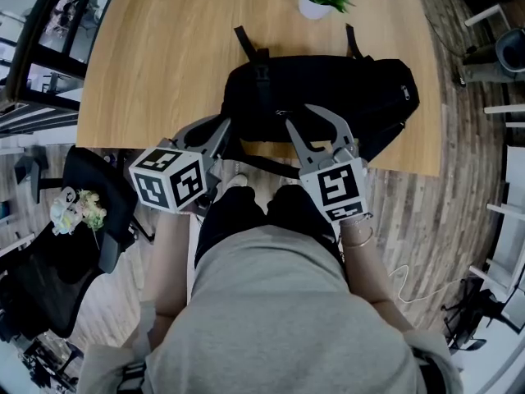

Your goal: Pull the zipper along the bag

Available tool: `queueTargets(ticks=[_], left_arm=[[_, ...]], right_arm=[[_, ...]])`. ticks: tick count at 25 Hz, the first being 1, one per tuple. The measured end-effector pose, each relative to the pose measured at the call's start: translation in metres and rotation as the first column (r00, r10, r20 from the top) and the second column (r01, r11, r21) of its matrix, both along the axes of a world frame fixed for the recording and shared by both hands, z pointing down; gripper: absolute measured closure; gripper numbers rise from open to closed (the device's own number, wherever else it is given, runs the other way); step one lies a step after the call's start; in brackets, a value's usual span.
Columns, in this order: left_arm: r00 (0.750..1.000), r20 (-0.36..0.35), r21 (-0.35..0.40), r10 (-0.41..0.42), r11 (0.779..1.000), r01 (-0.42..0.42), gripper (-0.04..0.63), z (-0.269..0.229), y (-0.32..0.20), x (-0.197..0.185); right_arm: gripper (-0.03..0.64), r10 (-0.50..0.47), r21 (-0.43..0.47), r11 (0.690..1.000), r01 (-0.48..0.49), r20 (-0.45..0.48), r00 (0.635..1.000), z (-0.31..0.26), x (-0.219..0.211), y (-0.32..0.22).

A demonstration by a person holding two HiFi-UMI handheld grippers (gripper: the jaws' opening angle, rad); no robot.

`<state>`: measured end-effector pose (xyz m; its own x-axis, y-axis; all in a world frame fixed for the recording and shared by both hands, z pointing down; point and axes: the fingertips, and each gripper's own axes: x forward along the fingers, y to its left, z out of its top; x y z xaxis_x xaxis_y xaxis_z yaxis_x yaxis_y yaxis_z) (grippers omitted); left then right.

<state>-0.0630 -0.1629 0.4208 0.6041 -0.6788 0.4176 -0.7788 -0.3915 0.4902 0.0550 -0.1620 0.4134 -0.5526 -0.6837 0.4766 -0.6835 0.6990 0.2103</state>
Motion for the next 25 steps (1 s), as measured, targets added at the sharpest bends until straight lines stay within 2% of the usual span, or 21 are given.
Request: queueTargets(ticks=[6, 11, 20, 25], left_arm=[[1.0, 0.006, -0.003, 0.01, 1.0, -0.01, 0.555, 0.001, 0.0, 0.0], [1.0, 0.004, -0.006, 0.011, 1.0, -0.011, 0.555, 0.002, 0.0, 0.0], [1.0, 0.002, -0.004, -0.002, 1.0, 0.002, 0.555, 0.003, -0.003, -0.003], [1.0, 0.002, -0.002, -0.015, 1.0, 0.015, 0.555, 0.003, -0.004, -0.005]], right_arm=[[0.509, -0.059, -0.03, 0.998, 0.057, -0.071, 0.996, 0.017, -0.009, -0.001], [0.563, -0.091, -0.028, 0.996, 0.088, -0.13, 0.987, 0.029, -0.015, 0.002], [0.603, -0.117, -0.059, 0.992, 0.114, -0.064, 0.991, 0.02, -0.02, 0.011], [0.606, -0.086, -0.091, 0.992, 0.084, -0.025, 0.996, 0.018, -0.016, 0.01]])
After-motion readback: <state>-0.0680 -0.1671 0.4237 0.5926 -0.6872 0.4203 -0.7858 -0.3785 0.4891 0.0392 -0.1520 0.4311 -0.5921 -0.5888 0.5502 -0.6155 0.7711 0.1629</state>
